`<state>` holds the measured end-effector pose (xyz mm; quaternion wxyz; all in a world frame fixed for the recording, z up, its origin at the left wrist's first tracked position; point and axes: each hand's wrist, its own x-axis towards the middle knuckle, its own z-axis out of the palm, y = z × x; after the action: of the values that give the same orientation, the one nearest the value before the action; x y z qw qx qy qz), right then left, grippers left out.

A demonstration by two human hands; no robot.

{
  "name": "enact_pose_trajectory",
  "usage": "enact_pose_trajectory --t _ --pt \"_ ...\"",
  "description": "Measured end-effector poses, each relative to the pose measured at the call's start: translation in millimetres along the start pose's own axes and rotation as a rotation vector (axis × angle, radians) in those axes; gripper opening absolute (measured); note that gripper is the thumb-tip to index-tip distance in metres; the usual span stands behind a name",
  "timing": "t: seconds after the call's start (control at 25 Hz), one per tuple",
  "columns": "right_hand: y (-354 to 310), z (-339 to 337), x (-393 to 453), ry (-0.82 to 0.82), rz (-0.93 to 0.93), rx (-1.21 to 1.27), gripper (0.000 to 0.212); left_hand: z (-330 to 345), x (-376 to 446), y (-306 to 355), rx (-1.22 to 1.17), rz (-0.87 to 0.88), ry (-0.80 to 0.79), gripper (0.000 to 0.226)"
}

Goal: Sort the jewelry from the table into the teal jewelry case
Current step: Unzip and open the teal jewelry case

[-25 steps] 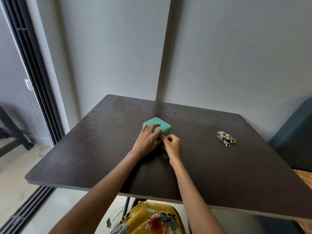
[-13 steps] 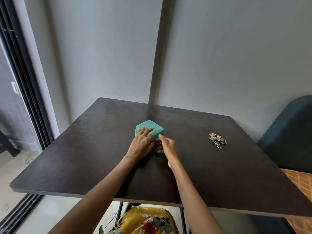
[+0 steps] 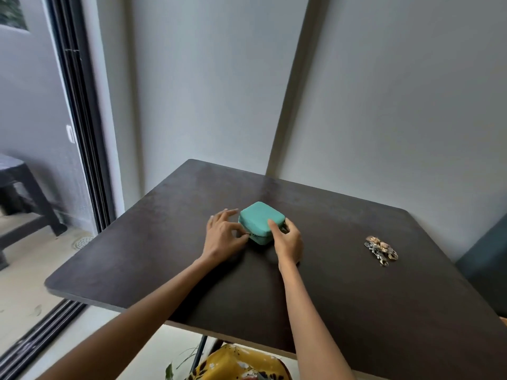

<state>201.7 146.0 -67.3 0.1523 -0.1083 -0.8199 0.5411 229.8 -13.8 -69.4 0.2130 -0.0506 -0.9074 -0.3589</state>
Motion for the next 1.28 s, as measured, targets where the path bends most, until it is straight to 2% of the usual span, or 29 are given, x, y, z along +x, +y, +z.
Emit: enact_pose_trajectory --t 0.08,0.2,0.32,0.52,0.76,1.0,1.04,1.12,1.2,1.28 --pt "3.7 1.6 8.8 -0.086 -0.029 0.033 0.061 -11.1 9.0 -19.0 0.071 -0.142 0.036 0.01" --pt "9.8 0.3 23.8 -0.222 -0.083 0.112 0.032 -20.5 30.4 -41.9 0.096 -0.269 -0.007 0.016" --pt "11.6 0.7 34.4 -0.306 -0.113 0.161 0.041 -17.4 49.9 -54.0 0.142 -0.243 -0.077 0.019" --pt "9.4 2.9 46.7 -0.396 -0.14 0.084 0.049 2.3 88.5 -56.8 0.122 -0.279 -0.065 0.021" --pt "7.4 0.8 45.8 -0.398 -0.174 0.072 0.052 14.6 111.4 -53.7 0.143 -0.195 -0.143 0.022" --pt "7.0 0.0 41.8 -0.429 -0.191 -0.049 0.059 17.8 110.3 -53.0 0.183 -0.084 -0.24 0.03" --pt "4.9 -1.1 39.8 -0.44 -0.185 -0.057 0.066 16.5 107.9 -51.7 0.088 -0.079 -0.242 0.033" --pt "0.7 -7.4 33.4 -0.512 -0.152 -0.07 0.088 3.7 95.9 -45.6 -0.359 -0.148 -0.269 0.045" --pt "2.7 -14.2 29.5 -0.627 -0.175 -0.159 0.107 -12.0 78.7 -42.9 -0.726 -0.201 -0.393 0.053" --pt "2.1 -17.5 20.7 -0.682 -0.234 -0.288 0.116 -28.9 62.5 -46.7 -0.815 -0.197 -0.561 0.07"
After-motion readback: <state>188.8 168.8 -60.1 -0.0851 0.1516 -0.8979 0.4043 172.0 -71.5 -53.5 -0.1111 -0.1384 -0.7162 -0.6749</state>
